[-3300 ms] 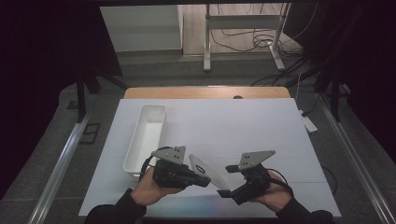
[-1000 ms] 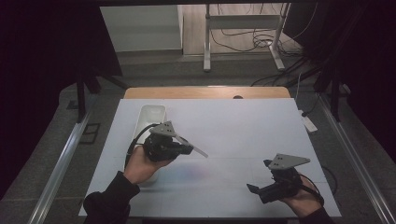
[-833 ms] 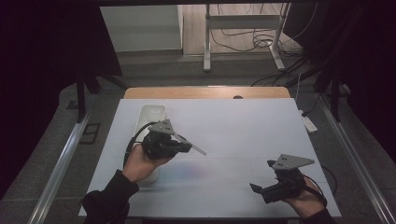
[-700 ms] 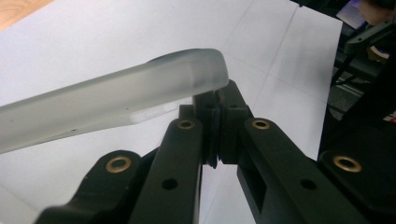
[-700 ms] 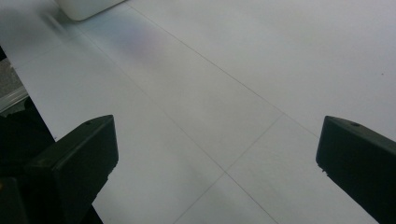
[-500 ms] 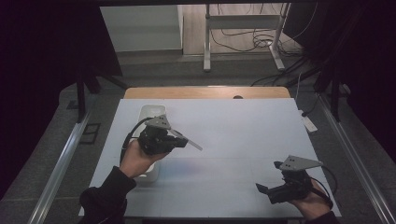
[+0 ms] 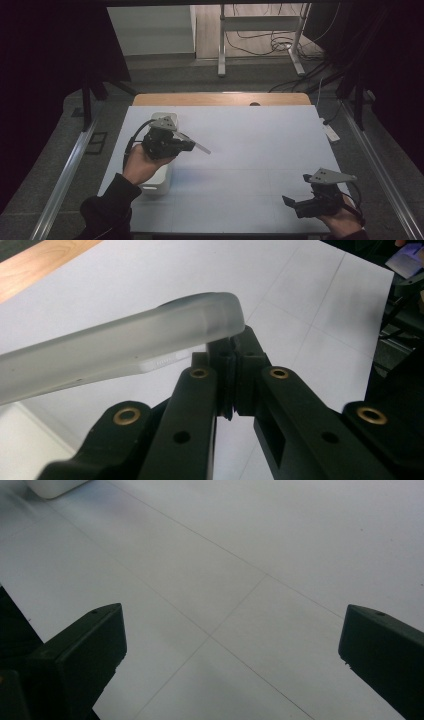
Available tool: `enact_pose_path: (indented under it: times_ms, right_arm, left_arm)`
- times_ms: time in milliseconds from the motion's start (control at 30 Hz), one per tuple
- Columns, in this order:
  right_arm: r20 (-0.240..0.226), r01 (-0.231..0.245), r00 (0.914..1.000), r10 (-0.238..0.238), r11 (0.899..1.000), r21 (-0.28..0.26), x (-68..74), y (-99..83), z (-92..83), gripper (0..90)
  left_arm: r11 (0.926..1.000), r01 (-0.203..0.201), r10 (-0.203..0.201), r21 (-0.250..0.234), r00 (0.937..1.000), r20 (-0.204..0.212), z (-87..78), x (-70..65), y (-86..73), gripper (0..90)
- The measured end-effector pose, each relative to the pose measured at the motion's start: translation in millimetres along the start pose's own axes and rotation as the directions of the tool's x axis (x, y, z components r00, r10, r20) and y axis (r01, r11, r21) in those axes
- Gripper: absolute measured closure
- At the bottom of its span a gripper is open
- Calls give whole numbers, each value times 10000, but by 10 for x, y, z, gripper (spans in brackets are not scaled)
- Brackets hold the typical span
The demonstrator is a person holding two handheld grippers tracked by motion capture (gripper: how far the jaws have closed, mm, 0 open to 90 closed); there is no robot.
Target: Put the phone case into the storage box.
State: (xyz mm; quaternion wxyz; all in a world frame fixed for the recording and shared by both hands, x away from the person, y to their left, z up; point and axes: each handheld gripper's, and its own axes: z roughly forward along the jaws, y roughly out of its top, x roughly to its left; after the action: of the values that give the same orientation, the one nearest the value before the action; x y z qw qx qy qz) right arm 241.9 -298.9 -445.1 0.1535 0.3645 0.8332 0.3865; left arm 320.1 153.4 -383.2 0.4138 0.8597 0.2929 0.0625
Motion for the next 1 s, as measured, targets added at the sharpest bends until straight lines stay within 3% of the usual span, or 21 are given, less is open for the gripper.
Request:
enact_pose_path:
  times_ms: [367,600,1000]
  right_arm:
    - [833,-315,9961,304,9994,115,-120,-98,-101,0]
    - [1092,-527,9927,511,9985,121,-145,-154,-152,0]
    - [1677,-1115,9798,1086,9937,75,-198,-284,-279,0]
  left_arm:
    - [9999,152,-151,36,9994,-299,-85,85,12,881]
    - [9996,278,-275,57,9986,-452,-124,122,22,881]
    - [9982,590,-580,90,9945,-872,-251,220,6,881]
